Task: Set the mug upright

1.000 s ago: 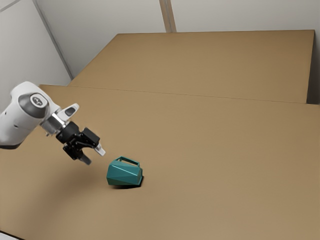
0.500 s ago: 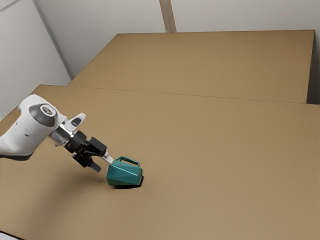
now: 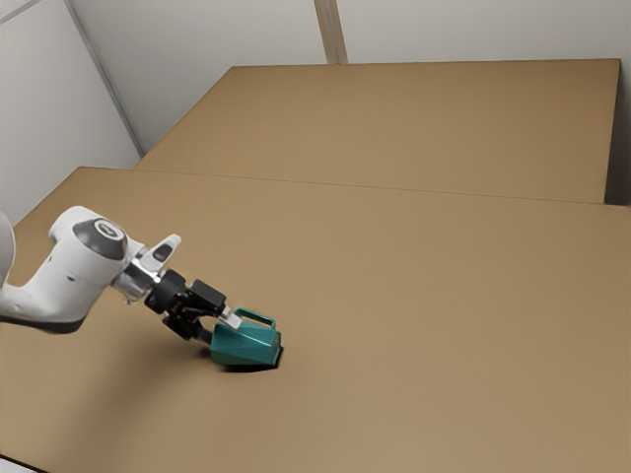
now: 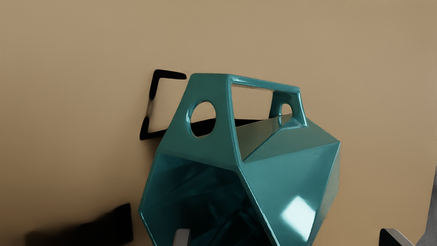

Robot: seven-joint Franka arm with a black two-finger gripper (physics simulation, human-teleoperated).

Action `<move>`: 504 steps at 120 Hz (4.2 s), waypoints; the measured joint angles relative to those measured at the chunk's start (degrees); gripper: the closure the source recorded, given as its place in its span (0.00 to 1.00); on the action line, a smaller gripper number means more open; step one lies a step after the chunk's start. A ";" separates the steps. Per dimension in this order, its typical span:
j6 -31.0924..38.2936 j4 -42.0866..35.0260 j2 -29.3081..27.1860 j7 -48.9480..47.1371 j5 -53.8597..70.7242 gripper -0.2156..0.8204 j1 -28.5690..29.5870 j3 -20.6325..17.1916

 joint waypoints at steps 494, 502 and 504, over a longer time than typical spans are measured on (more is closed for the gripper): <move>24.66 14.96 9.20 -21.97 51.49 0.51 -4.79 -12.94; 24.54 15.00 8.82 -22.02 51.48 0.47 -4.79 -12.94; 24.50 15.02 8.68 -22.03 51.48 0.47 -4.79 -12.94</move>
